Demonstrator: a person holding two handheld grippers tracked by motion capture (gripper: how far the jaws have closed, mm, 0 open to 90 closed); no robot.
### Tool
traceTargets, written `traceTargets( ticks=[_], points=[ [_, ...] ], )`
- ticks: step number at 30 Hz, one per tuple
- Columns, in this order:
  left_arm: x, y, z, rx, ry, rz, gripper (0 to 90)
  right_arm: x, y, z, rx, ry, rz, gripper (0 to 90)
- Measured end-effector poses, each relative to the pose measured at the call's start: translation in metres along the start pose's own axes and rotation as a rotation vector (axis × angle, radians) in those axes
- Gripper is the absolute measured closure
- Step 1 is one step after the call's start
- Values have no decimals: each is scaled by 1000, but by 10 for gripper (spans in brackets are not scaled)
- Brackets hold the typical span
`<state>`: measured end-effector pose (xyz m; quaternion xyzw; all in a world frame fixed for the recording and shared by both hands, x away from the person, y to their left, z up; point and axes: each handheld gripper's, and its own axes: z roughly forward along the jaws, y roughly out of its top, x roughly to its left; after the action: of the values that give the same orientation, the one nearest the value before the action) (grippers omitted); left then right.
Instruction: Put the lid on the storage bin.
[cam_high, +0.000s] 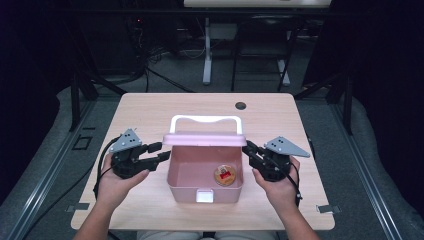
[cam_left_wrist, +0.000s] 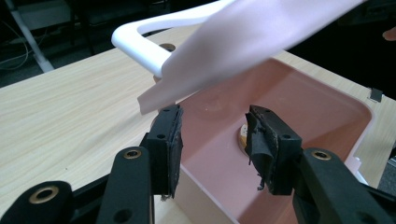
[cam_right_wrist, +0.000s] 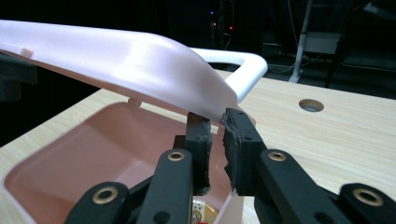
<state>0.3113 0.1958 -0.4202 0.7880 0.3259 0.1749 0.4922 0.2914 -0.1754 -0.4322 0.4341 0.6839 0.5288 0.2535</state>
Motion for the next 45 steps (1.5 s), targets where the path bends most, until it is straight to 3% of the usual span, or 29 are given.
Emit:
traceTargets(
  ticks=[11, 28, 36, 45],
  points=[
    [-5, 10, -1, 10, -6, 14, 603, 0, -4, -7, 19, 29, 13, 797],
    [-9, 5, -6, 27, -23, 15, 630, -1, -12, -18, 39, 57, 30, 801],
    [-15, -4, -9, 40, -25, 22, 622, 4, -21, -28, 79, 67, -13, 763],
    [-21, -13, -13, 50, -35, 30, 607, 5, -33, -32, 90, 82, -25, 710]
  ],
)
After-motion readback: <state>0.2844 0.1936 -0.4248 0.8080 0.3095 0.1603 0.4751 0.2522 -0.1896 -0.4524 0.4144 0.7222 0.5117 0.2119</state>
